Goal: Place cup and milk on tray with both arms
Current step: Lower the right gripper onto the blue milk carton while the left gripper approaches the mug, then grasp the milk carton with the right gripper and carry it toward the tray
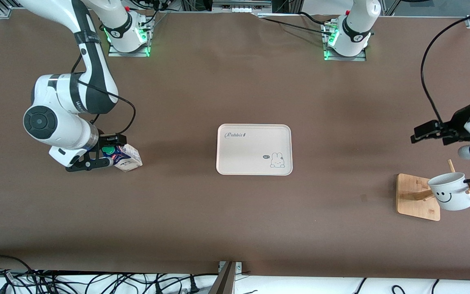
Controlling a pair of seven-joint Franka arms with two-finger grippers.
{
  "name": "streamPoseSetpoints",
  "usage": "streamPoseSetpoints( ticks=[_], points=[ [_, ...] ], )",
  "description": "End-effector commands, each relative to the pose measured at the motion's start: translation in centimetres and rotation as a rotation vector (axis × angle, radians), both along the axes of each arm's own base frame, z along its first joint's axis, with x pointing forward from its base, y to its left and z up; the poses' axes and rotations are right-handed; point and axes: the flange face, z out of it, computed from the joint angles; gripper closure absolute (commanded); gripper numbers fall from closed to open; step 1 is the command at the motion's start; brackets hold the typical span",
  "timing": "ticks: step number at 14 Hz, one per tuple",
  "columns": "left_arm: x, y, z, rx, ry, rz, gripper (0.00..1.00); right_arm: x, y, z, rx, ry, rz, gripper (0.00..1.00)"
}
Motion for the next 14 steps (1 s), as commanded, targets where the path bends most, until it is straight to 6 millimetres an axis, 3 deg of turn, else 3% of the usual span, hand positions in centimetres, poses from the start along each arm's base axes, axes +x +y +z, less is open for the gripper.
streamPoseSetpoints(
  ticks=[1,3,5,8,10,12,14],
  points=[
    [1.4,-0.1,-0.5,-0.007,-0.079,-0.001,0.0,-0.7,0.0,-0.1,0.03,-0.011,0.01,0.37],
    [0.8,0.1,-1.5,-0.003,-0.14,0.013,0.0,-0.6,0.7,0.5,0.032,-0.016,0.016,0.63],
    [-0.2,0.4,-2.2,0.006,-0.236,0.032,0.0,-0.1,1.3,1.5,0.051,-0.034,0.009,0.67],
    [-0.8,0.4,-4.7,0.025,-0.415,0.062,0.0,0.0,5.6,4.5,0.116,-0.03,-0.022,0.67],
    [-1.0,0.9,-6.4,0.036,-0.496,0.093,0.0,-0.3,10.5,6.6,0.135,-0.034,-0.073,0.67],
    [-2.4,1.8,-8.7,0.051,-0.539,0.118,0.0,-1.0,16.9,7.4,0.157,-0.048,-0.112,0.67],
    [-5.0,2.1,-9.7,0.052,-0.549,0.138,0.0,-2.3,25.0,7.4,0.19,-0.059,-0.124,0.67]
  ],
)
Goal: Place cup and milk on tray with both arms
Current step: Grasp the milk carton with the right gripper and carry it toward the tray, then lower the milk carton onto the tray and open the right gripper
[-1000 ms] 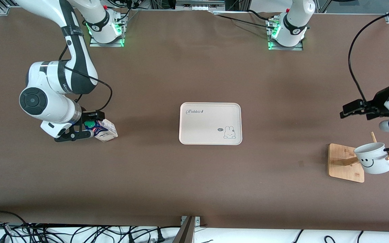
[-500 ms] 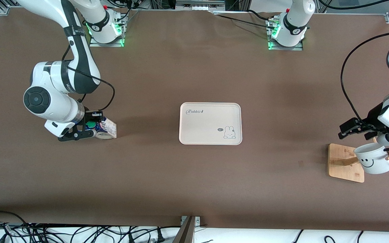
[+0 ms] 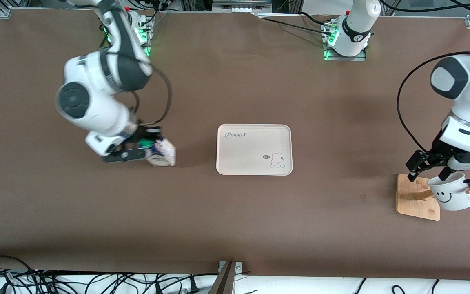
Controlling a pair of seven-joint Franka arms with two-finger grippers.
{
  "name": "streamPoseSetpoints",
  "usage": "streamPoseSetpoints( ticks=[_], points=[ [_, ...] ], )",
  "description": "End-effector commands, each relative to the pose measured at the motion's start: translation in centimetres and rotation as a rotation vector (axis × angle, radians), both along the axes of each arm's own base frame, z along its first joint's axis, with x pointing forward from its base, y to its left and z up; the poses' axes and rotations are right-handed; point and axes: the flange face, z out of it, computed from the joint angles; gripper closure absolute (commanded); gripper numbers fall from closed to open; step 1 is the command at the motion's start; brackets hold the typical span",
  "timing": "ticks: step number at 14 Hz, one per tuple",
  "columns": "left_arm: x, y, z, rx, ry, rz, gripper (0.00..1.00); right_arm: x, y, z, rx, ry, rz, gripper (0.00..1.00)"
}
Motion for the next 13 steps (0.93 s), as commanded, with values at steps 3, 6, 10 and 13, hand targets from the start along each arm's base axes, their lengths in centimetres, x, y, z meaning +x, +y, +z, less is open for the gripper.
streamPoseSetpoints(
  ticks=[3,6,10,13],
  points=[
    [-6.7,0.5,-0.6,-0.085,-0.028,0.142,0.0,-3.4,16.3,-2.0,-0.013,-0.023,-0.085,0.66],
    [-6.6,0.8,-1.0,-0.147,-0.109,0.263,0.0,-5.5,20.5,-4.5,-0.026,-0.055,-0.095,0.66],
    [-5.6,2.6,-2.9,-0.141,-0.249,0.317,0.0,-5.7,21.1,-6.9,-0.046,-0.049,-0.112,0.65],
    [-5.2,3.7,-5.0,-0.175,-0.317,0.409,0.0,-5.6,21.2,-8.6,-0.055,-0.057,-0.113,0.64]
  ],
)
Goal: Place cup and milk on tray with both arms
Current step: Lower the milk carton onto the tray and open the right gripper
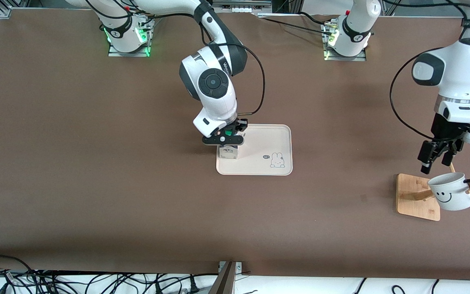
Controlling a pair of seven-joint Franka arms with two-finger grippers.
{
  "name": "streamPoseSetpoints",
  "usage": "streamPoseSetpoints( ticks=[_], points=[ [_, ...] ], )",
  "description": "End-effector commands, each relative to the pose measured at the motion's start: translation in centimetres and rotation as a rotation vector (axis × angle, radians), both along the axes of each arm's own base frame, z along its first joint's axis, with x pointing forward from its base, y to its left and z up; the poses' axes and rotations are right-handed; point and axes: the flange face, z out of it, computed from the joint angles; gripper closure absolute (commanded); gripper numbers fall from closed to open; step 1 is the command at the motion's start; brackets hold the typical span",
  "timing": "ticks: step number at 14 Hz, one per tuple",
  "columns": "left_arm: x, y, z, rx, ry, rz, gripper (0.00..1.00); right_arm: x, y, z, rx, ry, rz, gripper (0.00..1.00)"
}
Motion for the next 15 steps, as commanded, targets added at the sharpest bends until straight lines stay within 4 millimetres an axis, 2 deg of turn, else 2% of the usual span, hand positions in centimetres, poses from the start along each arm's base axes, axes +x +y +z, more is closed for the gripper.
streamPoseSetpoints(
  ticks=[1,2,3,4,6,8,10,12,15],
  points=[
    [0.7,0.6,-2.1,-0.008,-0.03,0.048,0.0,0.4,0.5,-0.9,0.008,-0.008,-0.019,0.64],
    [0.8,0.5,-2.4,-0.001,-0.044,0.049,0.0,0.4,0.5,-1.2,0.005,-0.006,-0.019,0.53],
    [0.9,0.5,-2.8,0.008,-0.056,0.052,0.0,0.4,0.5,-1.2,0.005,-0.006,-0.019,0.22],
    [0.9,0.4,-3.0,0.016,-0.072,0.052,0.0,0.5,0.4,-0.8,0.007,-0.011,-0.015,0.0],
    [1.4,0.2,-2.5,0.02,-0.093,0.049,0.0,1.2,-0.3,0.7,0.012,-0.026,-0.017,0.0],
    [2.0,0.2,-2.1,0.024,-0.105,0.047,0.0,2.3,-2.0,3.9,0.019,-0.06,-0.038,0.0],
    [2.8,0.1,-2.3,0.025,-0.109,0.044,0.0,3.5,-5.1,6.9,-0.005,-0.048,-0.074,0.0],
    [3.2,0.2,-2.9,0.027,-0.102,0.044,0.0,5.0,-9.1,12.2,0.015,-0.083,-0.126,0.0],
    [4.5,0.1,-2.4,0.034,-0.124,0.037,0.0,6.5,-14.4,16.4,0.013,-0.097,-0.149,0.0]
  ],
)
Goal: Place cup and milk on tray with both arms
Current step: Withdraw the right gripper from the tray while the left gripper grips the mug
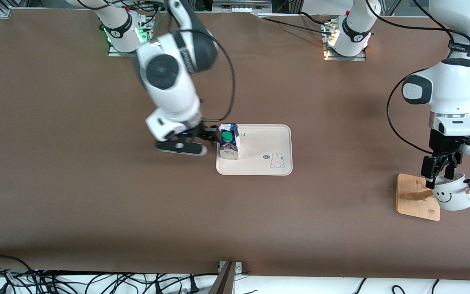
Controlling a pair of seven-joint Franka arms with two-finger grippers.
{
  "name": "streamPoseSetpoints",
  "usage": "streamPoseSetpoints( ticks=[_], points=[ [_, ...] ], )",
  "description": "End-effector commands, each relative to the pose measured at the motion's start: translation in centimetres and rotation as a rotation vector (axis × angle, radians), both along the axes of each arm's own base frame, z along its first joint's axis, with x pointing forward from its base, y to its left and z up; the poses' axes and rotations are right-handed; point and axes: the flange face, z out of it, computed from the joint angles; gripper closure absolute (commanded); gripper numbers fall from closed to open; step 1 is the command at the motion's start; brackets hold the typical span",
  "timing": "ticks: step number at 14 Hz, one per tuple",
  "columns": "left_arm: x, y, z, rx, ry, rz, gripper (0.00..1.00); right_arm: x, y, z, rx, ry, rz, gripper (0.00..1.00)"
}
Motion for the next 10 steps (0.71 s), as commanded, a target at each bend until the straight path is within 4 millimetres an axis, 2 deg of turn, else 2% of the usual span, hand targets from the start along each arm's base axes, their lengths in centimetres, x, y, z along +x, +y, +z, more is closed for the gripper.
streamPoseSetpoints(
  ticks=[1,5,8,9,10],
  points=[
    [1.6,-0.1,0.0,-0.001,-0.024,0.007,0.0,0.4,-4.3,3.5,0.007,0.012,0.02,0.0],
    [2.7,-0.2,0.5,0.005,-0.042,0.001,0.0,0.5,-13.2,7.0,-0.001,0.099,0.134,0.0],
    [2.8,-0.2,0.7,0.012,-0.045,-0.005,0.0,-0.9,-19.7,8.8,0.058,0.132,0.171,0.0],
    [3.0,-0.2,1.2,0.015,-0.055,-0.007,0.0,-1.0,-22.4,9.4,0.056,0.133,0.156,0.0],
    [3.1,-0.2,1.5,0.018,-0.063,-0.009,0.0,-1.5,-23.2,9.9,0.04,0.14,0.182,0.0]
  ],
)
